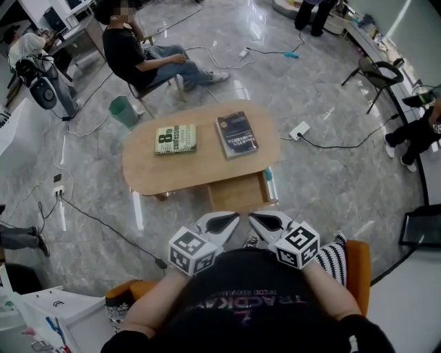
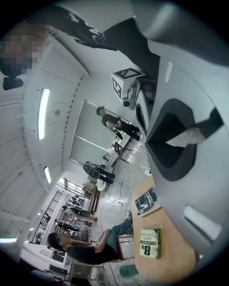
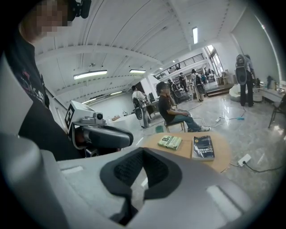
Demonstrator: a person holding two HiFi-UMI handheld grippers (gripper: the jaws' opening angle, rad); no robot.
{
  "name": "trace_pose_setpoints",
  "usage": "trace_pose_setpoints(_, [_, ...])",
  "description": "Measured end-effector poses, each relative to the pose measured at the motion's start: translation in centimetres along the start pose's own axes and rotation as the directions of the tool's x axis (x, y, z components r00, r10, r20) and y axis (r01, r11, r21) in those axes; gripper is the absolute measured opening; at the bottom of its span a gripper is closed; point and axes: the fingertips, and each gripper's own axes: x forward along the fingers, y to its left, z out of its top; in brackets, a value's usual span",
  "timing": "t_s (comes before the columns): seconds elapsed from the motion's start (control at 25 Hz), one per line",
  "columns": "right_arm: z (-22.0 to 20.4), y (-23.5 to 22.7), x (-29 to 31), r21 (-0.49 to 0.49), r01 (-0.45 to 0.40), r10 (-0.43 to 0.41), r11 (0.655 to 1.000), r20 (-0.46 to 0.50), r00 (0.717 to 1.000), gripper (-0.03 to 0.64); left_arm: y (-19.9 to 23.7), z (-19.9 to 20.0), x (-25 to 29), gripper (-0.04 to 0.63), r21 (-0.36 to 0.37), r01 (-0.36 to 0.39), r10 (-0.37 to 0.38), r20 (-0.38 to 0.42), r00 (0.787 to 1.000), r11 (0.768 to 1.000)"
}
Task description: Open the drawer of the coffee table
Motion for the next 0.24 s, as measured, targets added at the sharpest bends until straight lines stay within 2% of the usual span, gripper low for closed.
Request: trace_pose_setpoints(0.24, [-0.14, 0.29, -0.26, -0.001, -0.002, 0.002, 1.000, -0.001, 1.000, 0.002, -0.24, -0.12, -0.14, 0.003, -0.019, -0.002, 0.002, 0.008, 1.000, 1.000])
